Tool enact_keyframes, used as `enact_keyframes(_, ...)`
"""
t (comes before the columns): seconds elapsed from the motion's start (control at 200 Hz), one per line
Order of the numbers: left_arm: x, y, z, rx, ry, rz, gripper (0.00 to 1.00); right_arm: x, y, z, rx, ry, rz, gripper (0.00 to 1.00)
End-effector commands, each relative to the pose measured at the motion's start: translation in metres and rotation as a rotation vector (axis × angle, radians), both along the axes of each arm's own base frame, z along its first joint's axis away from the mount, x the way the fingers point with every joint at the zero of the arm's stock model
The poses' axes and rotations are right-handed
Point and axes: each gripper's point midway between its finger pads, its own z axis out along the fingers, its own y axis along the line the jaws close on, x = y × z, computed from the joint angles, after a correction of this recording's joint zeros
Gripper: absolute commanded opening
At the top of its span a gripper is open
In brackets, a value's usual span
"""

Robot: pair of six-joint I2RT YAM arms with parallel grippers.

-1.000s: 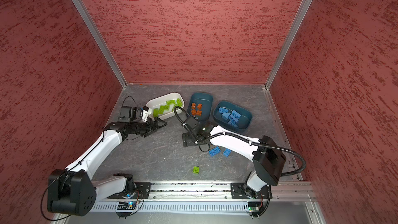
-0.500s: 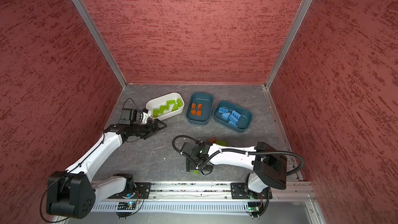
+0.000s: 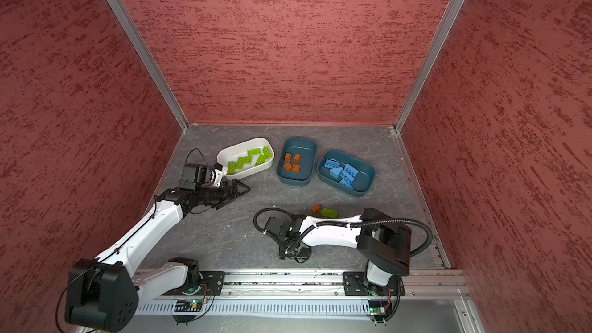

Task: Sort the legos into containers by color
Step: 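Move the right gripper to the small lime-green brick and grasp it, then carry the small lime-green brick into the white tub and release it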

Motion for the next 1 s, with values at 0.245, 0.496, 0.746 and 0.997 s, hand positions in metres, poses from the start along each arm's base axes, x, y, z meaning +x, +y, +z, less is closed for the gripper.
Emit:
enact_keyframes(0.245, 0.001, -0.001, 0.008, -0.003, -0.044, -0.005, 0.99, 0.028, -0.011, 0.021, -0.112, -0.109, -0.021, 0.29)
enact_keyframes(0.496, 0.004, 0.013, 0.014, 0.036, -0.042, 0.027, 0.99, 0.111, 0.001, 0.078, 0.014, -0.299, -0.021, 0.28)
enact_keyframes(0.746, 0.015, 0.020, 0.026, 0.028, -0.053, 0.049, 0.99, 0.234, 0.055, 0.139, 0.276, -0.501, 0.047, 0.27)
enact_keyframes(0.997, 0.028, 0.021, 0.034, -0.031, -0.058, 0.075, 1.00, 0.322, 0.105, 0.155, 0.365, -0.609, 0.119, 0.27)
